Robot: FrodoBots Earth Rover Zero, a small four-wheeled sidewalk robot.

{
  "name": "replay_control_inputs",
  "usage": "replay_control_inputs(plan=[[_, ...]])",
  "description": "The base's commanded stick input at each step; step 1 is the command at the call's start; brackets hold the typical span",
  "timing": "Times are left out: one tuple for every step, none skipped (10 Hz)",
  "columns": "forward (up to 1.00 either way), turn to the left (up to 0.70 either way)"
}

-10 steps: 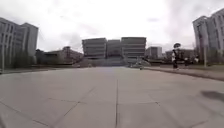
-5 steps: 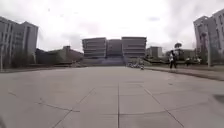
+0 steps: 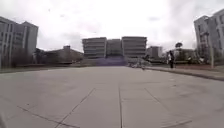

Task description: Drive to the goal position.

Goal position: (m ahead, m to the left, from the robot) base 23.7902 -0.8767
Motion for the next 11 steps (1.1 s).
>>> replay_control_inputs(plan=[[0.70, 0.02], [0.70, 0.02], [0.70, 0.02], [0.70, 0.02], [0.70, 0.02], [0.70, 0.02], [0.70, 0.02], [0.70, 0.02], [0.70, 0.02], [0.70, 0.02], [0.70, 0.02]])
